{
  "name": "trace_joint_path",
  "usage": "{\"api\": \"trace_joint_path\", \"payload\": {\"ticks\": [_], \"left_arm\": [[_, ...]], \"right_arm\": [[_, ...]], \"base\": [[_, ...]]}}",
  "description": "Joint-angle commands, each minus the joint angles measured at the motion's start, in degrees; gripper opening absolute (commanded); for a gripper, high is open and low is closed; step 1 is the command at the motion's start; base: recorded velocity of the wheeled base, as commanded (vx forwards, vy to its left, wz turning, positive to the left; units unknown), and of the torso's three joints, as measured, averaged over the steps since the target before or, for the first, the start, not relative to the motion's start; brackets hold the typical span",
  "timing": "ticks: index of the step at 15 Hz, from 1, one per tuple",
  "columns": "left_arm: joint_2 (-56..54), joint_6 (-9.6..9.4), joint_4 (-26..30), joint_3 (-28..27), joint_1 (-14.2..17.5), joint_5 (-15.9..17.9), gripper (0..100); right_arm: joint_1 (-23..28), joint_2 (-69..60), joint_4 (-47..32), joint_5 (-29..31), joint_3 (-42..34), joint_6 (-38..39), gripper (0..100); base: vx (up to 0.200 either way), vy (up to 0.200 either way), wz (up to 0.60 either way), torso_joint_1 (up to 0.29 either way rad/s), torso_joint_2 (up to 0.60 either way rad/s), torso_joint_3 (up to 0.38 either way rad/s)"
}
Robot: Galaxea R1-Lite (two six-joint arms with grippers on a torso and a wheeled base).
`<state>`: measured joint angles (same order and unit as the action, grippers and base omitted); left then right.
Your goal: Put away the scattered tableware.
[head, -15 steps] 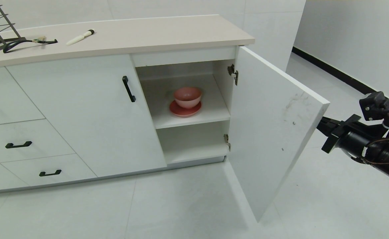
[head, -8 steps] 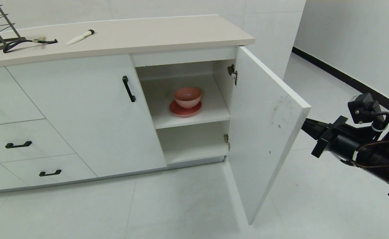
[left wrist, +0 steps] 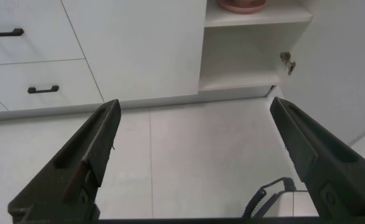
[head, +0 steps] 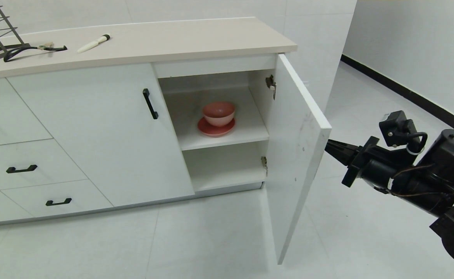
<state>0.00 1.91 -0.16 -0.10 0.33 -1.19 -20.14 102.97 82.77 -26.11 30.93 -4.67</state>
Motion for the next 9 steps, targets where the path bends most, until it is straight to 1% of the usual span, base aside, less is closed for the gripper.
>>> {"api": "trace_joint_path", "payload": {"ticks": [1,4,9], "left_arm": [[0.0,0.02,0.0,0.0,0.0,0.0,100],[0.0,0.11,-0.1,0.0,0.0,-0.1,100],[0.0,0.55,0.0,0.0,0.0,-0.1,100]], "right_arm": [[-2.2,2.7,0.4,-0.1,1.3,0.0,0],[-4.4,4.4,0.5,0.0,4.6,0.0,0],[-8.3,9.7,0.5,0.0,12.8,0.2,0]], "base": [[0.0,0.0,0.0,0.0,0.0,0.0],[0.0,0.0,0.0,0.0,0.0,0.0],[0.0,0.0,0.0,0.0,0.0,0.0]]}}
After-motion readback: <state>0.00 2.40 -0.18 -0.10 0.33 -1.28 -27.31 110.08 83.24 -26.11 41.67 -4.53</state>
